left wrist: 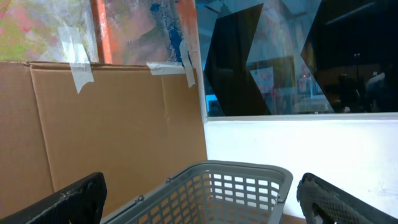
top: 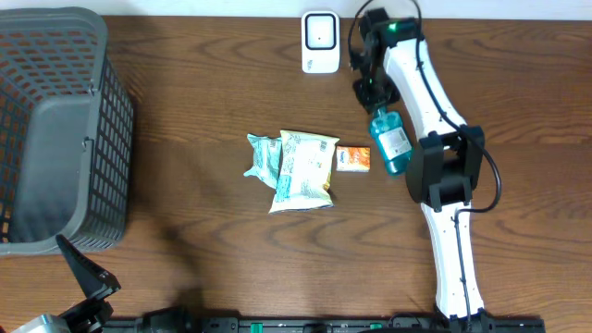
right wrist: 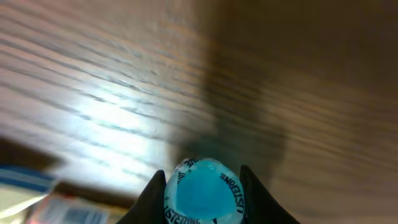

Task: Scan the item barcode
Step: 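Lift the bottle and carry it toward the back right corner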

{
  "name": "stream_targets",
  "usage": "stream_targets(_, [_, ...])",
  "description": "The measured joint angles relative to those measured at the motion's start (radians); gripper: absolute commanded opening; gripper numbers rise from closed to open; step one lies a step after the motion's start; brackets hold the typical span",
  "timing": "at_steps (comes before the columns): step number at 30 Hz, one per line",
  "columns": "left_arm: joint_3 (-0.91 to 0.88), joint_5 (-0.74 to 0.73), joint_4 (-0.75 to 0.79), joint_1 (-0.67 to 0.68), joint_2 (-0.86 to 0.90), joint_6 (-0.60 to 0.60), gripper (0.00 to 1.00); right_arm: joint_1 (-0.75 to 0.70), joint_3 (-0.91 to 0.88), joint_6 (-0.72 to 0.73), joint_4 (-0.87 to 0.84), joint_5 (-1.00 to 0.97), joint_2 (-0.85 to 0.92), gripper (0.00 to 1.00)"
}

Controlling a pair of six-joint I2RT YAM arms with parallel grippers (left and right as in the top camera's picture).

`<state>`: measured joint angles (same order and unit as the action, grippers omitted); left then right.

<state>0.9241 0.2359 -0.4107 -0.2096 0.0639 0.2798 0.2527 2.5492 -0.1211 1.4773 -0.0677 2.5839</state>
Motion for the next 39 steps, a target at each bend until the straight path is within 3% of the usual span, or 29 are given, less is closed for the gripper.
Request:
stream_targets(7, [0.0, -0.003, 0.064, 0.024, 0.0, -0.019, 0.98, -0.004, 0.152, 0.067, 0.124, 0.0, -0.079, 0.01])
stream_targets(18, [0.0, -0.006, 0.109, 0.035, 0.0, -0.022, 0.98, -0.013, 0.182, 0.204, 0.142, 0.0, -0.335, 0.01])
stream_targets(27, [0.0, -0.006, 0.111, 0.035, 0.0, -0.022, 0.98, -0.013, 0.187, 0.365, 0.219, -0.074, -0.354, 0.01])
stream_targets(32, [0.0, -0.006, 0.15, 0.035, 0.0, -0.022, 0.98, -0.013, 0.182, 0.539, 0.219, -0.116, -0.354, 0.01])
stream_targets(39, [0.0, -0.006, 0.183, 0.035, 0.0, -0.022, 0.98, -0.013, 0.084, 0.907, 0.216, -0.267, -0.354, 0.01])
